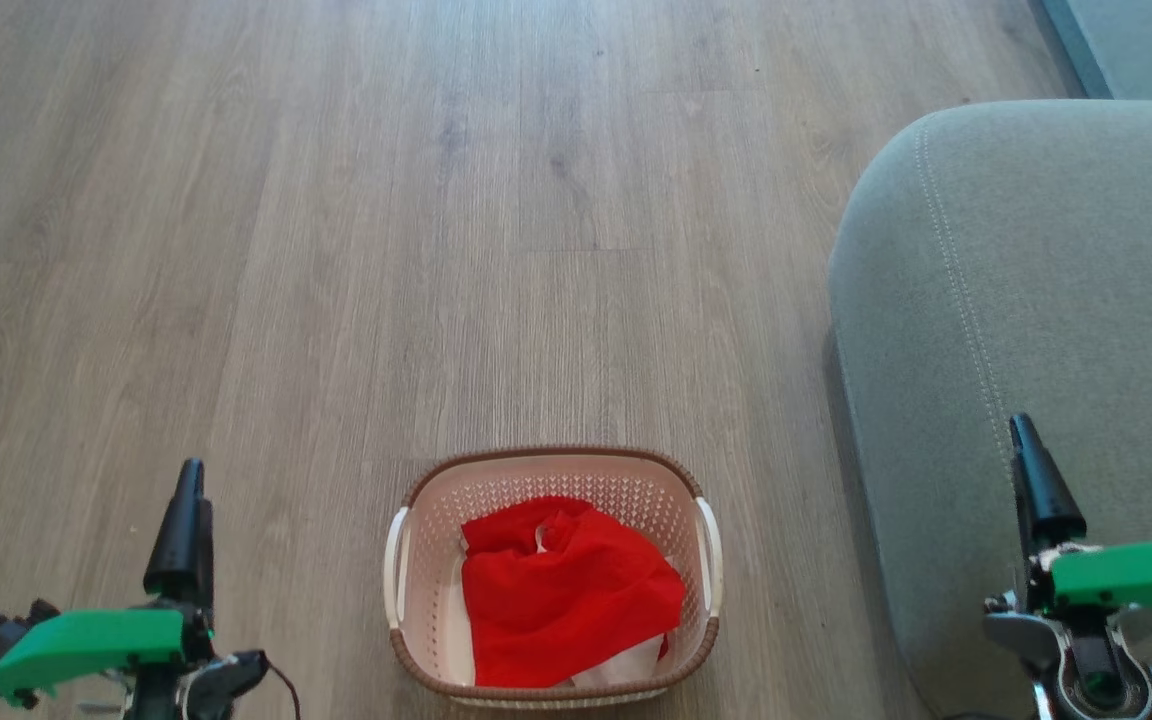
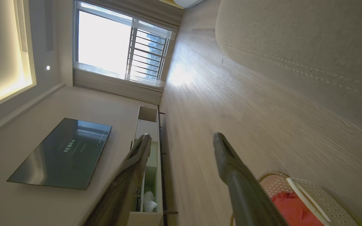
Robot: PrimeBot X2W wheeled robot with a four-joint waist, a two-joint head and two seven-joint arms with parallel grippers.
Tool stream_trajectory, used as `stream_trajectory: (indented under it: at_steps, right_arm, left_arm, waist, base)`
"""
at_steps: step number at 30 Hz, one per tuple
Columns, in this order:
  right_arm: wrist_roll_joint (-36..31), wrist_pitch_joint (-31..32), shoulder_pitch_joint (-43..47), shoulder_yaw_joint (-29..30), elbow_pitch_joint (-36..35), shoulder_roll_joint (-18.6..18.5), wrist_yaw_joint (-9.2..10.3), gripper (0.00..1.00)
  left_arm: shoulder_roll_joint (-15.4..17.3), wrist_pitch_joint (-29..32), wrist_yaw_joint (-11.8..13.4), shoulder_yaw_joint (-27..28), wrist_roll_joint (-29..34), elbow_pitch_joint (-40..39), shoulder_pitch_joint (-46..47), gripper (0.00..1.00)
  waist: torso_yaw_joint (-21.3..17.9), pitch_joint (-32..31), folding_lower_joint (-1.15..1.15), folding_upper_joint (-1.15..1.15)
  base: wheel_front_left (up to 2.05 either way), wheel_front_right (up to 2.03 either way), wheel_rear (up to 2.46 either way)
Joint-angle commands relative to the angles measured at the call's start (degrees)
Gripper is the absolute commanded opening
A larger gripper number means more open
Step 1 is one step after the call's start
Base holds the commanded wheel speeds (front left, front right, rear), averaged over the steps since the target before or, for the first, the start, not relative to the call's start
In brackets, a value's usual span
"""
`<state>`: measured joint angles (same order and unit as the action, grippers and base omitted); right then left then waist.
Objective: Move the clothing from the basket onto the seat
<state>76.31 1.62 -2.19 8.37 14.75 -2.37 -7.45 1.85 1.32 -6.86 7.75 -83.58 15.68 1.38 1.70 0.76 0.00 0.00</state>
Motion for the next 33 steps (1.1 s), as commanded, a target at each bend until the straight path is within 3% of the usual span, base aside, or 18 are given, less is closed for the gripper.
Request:
stream_trajectory:
  at_steps: [1, 8, 19, 33]
  right_arm:
    - [-2.14, -0.67, -3.17, -0.33, -2.90, -0.33, -0.02, 1.00]
    - [-11.73, -1.86, -4.22, -2.23, -6.91, -0.35, -0.02, 1.00]
    - [-23.68, -3.56, -5.46, -6.23, -11.20, -1.86, -0.02, 1.00]
    - [-37.35, -5.93, -6.08, -9.19, -14.16, -2.69, -0.02, 1.00]
  left_arm:
    - [0.43, -0.57, -0.16, 1.41, 1.32, -2.52, 3.14, 1.00]
    - [0.47, -1.75, 0.38, 2.61, 6.21, -6.01, 4.13, 1.00]
    - [0.54, -3.43, 4.95, -0.06, 15.25, -13.27, 4.36, 1.00]
    - [0.63, -5.77, 14.69, -10.06, 35.68, -22.04, 5.09, 1.00]
  waist:
    - [0.09, 0.03, 0.00, 0.00]
    - [0.58, 0.20, 0.00, 0.00]
    - [1.30, 0.25, 0.00, 0.00]
    - [1.91, 0.44, 0.00, 0.00]
  base:
    - [0.00, 0.00, 0.00]
    - [0.00, 0.00, 0.00]
    - [0.00, 0.00, 0.00]
    - [0.00, 0.00, 0.00]
